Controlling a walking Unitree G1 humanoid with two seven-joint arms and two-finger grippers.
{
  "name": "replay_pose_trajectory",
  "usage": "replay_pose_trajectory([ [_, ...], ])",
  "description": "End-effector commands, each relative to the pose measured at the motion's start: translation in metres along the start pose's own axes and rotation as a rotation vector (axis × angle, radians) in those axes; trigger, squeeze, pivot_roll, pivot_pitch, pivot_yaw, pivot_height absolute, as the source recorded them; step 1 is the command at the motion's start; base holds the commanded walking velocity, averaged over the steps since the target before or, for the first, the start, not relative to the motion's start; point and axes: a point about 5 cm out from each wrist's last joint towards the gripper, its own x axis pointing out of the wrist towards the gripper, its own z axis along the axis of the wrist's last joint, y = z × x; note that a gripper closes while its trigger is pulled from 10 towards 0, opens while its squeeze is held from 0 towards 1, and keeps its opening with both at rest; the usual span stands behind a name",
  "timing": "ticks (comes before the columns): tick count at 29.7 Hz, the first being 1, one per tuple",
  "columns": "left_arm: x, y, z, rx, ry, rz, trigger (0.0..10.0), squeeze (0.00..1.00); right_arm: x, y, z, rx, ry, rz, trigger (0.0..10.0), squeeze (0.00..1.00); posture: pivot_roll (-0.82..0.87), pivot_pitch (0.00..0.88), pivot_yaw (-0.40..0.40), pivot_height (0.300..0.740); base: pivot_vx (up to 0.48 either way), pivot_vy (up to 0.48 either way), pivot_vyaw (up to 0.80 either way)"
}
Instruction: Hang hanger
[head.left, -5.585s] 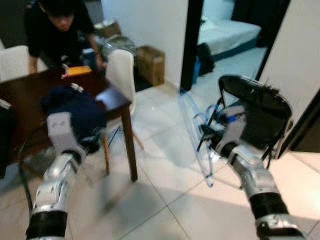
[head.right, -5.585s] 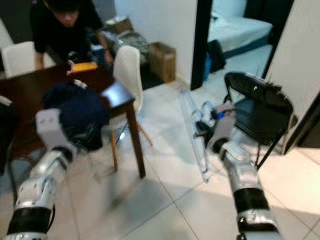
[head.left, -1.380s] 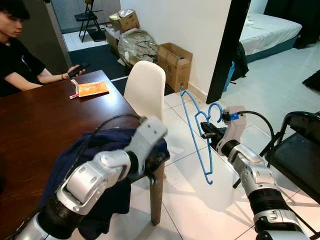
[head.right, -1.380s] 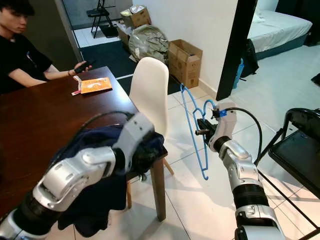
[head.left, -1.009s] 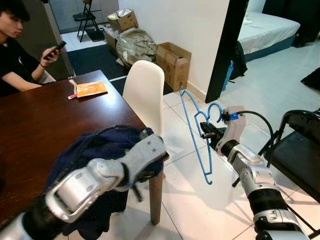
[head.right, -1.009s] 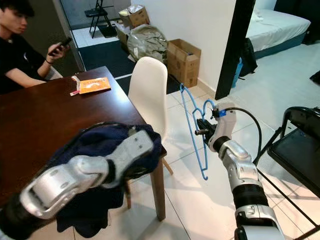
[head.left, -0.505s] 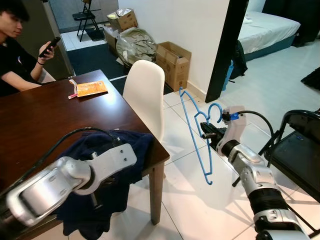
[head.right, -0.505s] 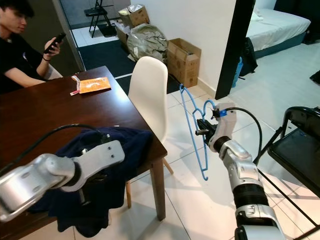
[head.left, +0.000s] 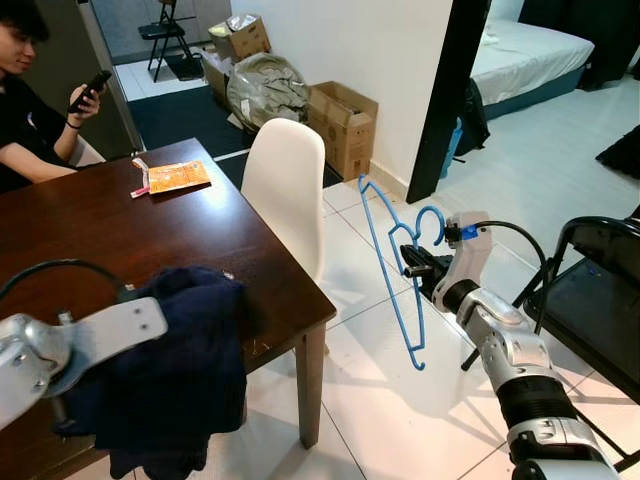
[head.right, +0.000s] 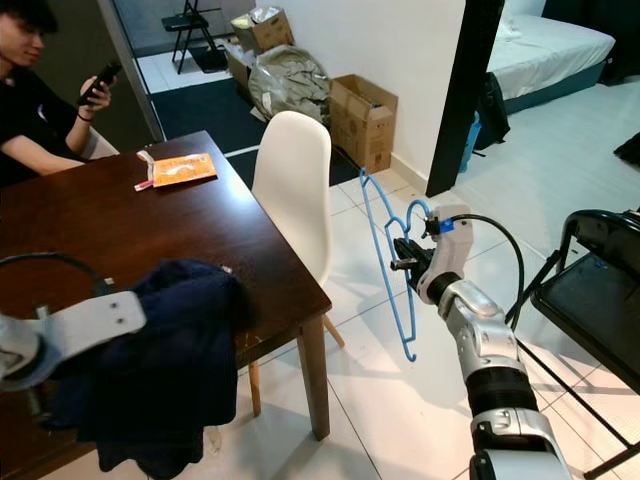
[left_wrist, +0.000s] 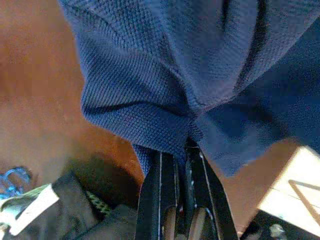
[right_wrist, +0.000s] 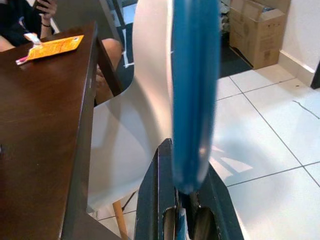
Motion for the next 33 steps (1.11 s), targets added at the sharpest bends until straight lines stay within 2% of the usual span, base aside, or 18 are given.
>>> replay_pose_trajectory([
  [1,0.003,0.006,-0.014,-0.007,0.061,0.044,10.0,0.0,0.0,0.0,-0.001,0.016,0.003,-0.001,10.0,0.0,0.0,0.1,0.033,0.74,0.0,0.0,0.0],
  [6,0.019,0.017,-0.026,-0.044,0.088,0.152,10.0,0.0,0.0,-0.001,0.0,0.016,0.001,-0.003,10.0,0.0,0.0,0.103,0.035,0.74,0.0,0.0,0.0],
  [9,0.02,0.017,-0.022,-0.08,0.059,0.143,10.0,0.0,0.0,-0.001,0.0,0.017,0.001,-0.003,10.0,0.0,0.0,0.105,0.035,0.74,0.0,0.0,0.0],
  [10,0.021,0.014,-0.017,-0.105,0.026,0.117,10.0,0.27,0.0,-0.001,0.0,0.017,0.001,-0.003,10.0,0.0,0.0,0.105,0.035,0.74,0.0,0.0,0.0],
  [11,0.021,0.014,-0.017,-0.105,0.026,0.117,10.0,0.27,0.0,-0.001,0.0,0.017,0.001,-0.003,10.0,0.0,0.0,0.105,0.035,0.74,0.0,0.0,0.0],
  [12,0.021,0.011,-0.011,-0.115,-0.015,0.089,10.0,1.0,0.0,0.0,0.001,0.017,0.001,-0.003,10.0,0.0,0.0,0.105,0.035,0.74,0.0,0.0,0.0],
  [13,0.021,0.007,-0.003,-0.126,-0.061,0.054,10.0,1.0,0.0,0.0,0.001,0.017,0.001,-0.002,10.0,0.0,0.0,0.105,0.035,0.74,0.0,0.0,0.0],
  [14,0.021,0.007,-0.003,-0.126,-0.061,0.054,10.0,1.0,0.0,0.0,0.001,0.017,0.001,-0.002,10.0,0.0,0.0,0.105,0.035,0.74,0.0,0.0,0.0],
  [16,0.01,-0.004,0.023,-0.152,-0.242,-0.085,10.0,1.0,0.0,0.0,0.001,0.017,0.002,-0.002,10.0,0.0,0.0,0.107,0.034,0.74,0.0,0.0,0.0],
  [18,0.01,-0.004,0.023,-0.152,-0.242,-0.085,10.0,1.0,0.0,0.0,0.001,0.017,0.002,-0.002,10.0,0.0,0.0,0.107,0.034,0.74,0.0,0.0,0.0],
  [20,-0.007,-0.016,0.042,-0.088,-0.405,-0.227,10.0,1.0,0.0,0.0,0.001,0.019,0.002,-0.002,10.0,0.0,0.01,0.109,0.035,0.74,0.0,0.0,0.0],
  [21,-0.007,-0.016,0.042,-0.088,-0.405,-0.227,10.0,1.0,0.0,0.0,0.001,0.019,0.002,-0.002,10.0,0.0,0.01,0.109,0.035,0.74,0.0,0.0,0.0],
  [23,-0.035,-0.025,0.053,-0.015,-0.556,-0.374,10.0,1.0,0.0,0.0,0.001,0.022,0.002,-0.003,10.0,0.0,0.01,0.11,0.036,0.74,0.0,0.0,0.0],
  [25,-0.055,-0.025,0.054,0.025,-0.617,-0.445,10.0,1.0,0.001,0.0,0.001,0.027,0.0,-0.004,10.0,0.0,0.01,0.111,0.038,0.74,0.0,0.0,0.0],
  [28,-0.06,-0.024,0.054,0.029,-0.632,-0.455,10.0,1.0,0.001,-0.001,0.001,0.029,0.0,-0.004,10.0,0.0,0.01,0.111,0.038,0.74,0.0,0.0,0.0],
  [30,-0.071,-0.013,0.055,0.054,-0.667,-0.403,10.0,1.0,0.001,-0.001,0.001,0.034,0.0,-0.004,10.0,0.0,0.02,0.11,0.037,0.74,0.0,0.0,0.0],
  [31,-0.071,-0.013,0.055,0.054,-0.667,-0.403,10.0,1.0,0.001,-0.001,0.001,0.034,0.0,-0.004,10.0,0.0,0.02,0.11,0.037,0.74,0.0,0.0,0.0],
  [33,-0.069,0.012,0.057,0.049,-0.677,-0.205,10.0,1.0,0.001,-0.001,0.001,0.036,0.0,-0.004,10.0,0.0,0.02,0.108,0.033,0.74,0.0,0.0,0.0],
])
